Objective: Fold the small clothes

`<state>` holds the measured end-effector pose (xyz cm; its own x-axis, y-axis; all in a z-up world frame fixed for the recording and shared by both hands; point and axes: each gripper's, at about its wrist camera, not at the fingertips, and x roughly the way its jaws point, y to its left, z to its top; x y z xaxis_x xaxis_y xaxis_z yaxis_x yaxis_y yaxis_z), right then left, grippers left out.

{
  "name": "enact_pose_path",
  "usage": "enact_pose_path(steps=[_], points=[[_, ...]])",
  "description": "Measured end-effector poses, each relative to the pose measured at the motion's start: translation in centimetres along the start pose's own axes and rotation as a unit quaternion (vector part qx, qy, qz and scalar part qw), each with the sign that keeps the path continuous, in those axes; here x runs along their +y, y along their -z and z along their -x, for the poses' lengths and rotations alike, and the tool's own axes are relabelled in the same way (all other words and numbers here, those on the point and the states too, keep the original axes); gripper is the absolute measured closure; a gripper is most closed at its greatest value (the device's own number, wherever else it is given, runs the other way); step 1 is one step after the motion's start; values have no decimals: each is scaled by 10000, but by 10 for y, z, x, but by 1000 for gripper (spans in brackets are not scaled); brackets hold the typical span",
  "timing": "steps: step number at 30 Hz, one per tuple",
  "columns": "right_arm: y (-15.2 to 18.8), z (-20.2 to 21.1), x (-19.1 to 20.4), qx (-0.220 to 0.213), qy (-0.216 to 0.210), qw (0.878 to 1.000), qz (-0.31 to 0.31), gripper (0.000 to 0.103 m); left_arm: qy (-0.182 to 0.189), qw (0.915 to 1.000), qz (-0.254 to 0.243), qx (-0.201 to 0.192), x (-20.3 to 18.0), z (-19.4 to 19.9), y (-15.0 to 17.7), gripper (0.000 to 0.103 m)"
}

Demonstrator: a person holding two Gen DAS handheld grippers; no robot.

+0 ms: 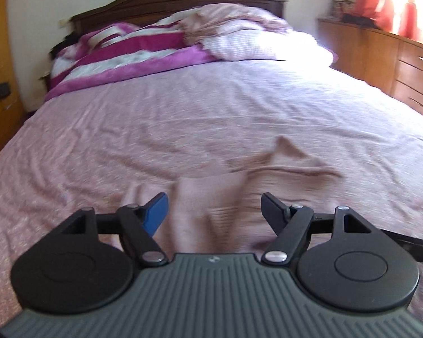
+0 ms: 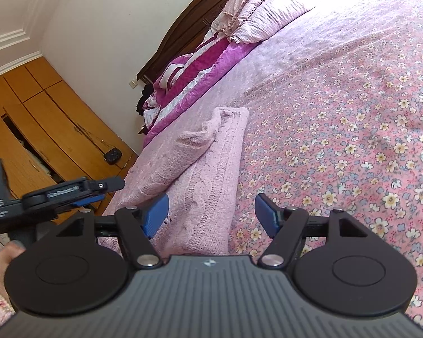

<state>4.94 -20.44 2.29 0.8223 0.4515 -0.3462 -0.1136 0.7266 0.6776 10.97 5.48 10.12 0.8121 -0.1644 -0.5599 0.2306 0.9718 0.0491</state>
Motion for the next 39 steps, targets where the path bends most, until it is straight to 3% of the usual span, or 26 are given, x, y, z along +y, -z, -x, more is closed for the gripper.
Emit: enact_pose_path(steps=[6, 11, 12, 13, 14, 17, 21, 26, 29, 32, 37, 39], points=[[-1, 4, -3, -54, -2, 10000, -58, 28, 143, 9947, -1009, -112, -51, -5, 18, 29], [-1, 6, -7, -70, 7, 9999, -120, 28, -528, 9822, -1788, -239, -77, -29, 34, 31], [-1, 6, -8, -72, 7, 9999, -127, 28, -554, 9808, -1847, -293, -77, -31, 36, 36], [-1, 7, -9, -73, 6, 9999, -130, 28, -510, 9807, -1861, -303, -75, -32, 36, 58], [-1, 7, -10, -77, 9, 9999, -130, 28, -429, 9824, -1799, -244, -72, -34, 34, 82], [-1, 8, -11, -105, 20, 9998, -163, 28, -510, 9903, -1270, -234, -53, -36, 24, 84], [0, 7, -12, -104, -4, 9998, -171, 28, -820, 9944, -652, -105, -20, -47, 14, 84], [3, 4, -10, -41, 1, 9999, -139, 28, -834, 9959, 37, 361, 20, -60, 15, 80], [4, 1, -9, -8, 9, 10000, -95, 28, -745, 9958, 311, 433, 35, -54, 16, 69], [4, -3, -11, 51, 1, 9999, -104, 28, -464, 9955, 696, 453, 49, -46, 20, 70], [5, -5, -13, 88, 36, 9999, -117, 28, 47, 9862, 1534, 626, 65, -42, 33, 55], [6, -6, -13, 102, 59, 9999, -104, 28, 326, 9788, 1886, 733, 71, -43, 39, 54]])
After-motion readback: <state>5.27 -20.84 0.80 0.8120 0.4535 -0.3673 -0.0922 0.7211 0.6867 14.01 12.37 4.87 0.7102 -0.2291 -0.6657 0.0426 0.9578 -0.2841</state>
